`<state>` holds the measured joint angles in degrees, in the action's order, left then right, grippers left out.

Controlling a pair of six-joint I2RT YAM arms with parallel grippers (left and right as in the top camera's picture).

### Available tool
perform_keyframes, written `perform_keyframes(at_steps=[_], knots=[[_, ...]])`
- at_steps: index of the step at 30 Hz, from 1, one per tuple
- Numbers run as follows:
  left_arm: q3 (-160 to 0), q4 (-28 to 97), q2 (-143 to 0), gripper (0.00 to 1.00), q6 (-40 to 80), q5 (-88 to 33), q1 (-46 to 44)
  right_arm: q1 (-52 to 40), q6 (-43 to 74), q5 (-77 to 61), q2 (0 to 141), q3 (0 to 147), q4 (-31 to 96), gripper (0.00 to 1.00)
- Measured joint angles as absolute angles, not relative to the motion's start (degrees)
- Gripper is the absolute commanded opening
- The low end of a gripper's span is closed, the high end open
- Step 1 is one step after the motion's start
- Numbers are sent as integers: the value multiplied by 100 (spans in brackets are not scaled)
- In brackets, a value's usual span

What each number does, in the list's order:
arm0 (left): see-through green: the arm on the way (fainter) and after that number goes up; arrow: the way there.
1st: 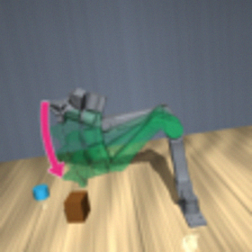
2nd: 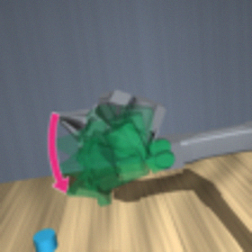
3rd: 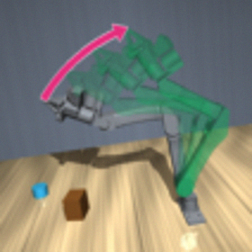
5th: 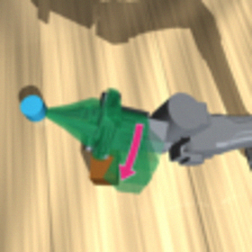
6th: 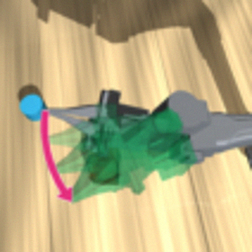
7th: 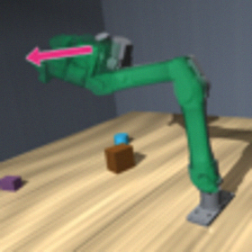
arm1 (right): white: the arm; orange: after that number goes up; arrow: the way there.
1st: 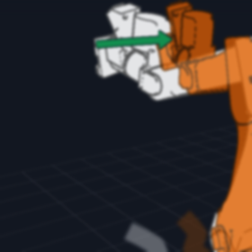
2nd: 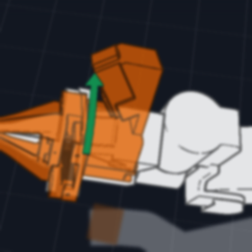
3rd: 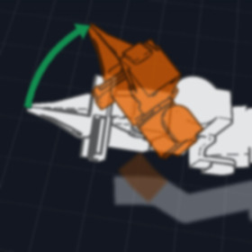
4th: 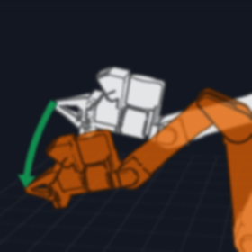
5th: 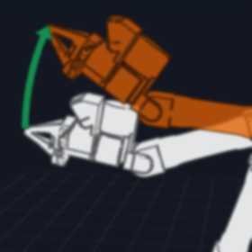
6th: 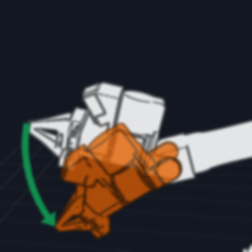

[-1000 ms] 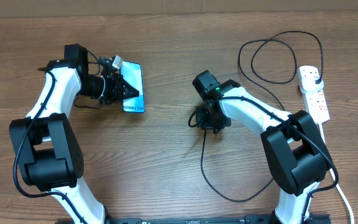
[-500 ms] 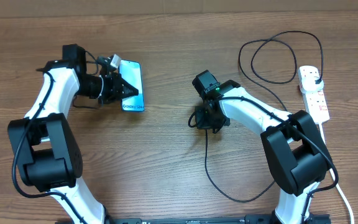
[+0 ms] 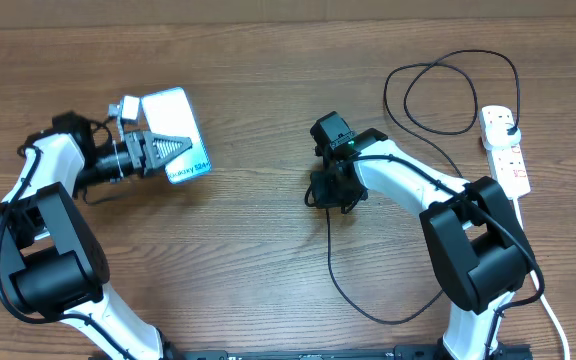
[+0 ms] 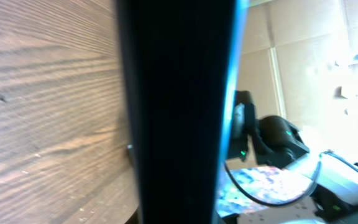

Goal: Plug charger to phone and switch on socket
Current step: 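Lift the plug with the right gripper toward the phone's bottom edge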

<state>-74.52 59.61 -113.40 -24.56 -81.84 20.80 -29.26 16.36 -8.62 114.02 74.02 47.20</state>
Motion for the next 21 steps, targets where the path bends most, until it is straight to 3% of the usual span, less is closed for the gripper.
perform_keyframes(at_steps=[13,21], knots=[[-7161,5721,-11340,5,-2956,-8663,2036,-2255,-370,-4617,10945,7402,5107,4],[-7159,4987,-11340,4,-2499,-8715,1741,-2318,-770,-6235,10921,7148,3900,4]])
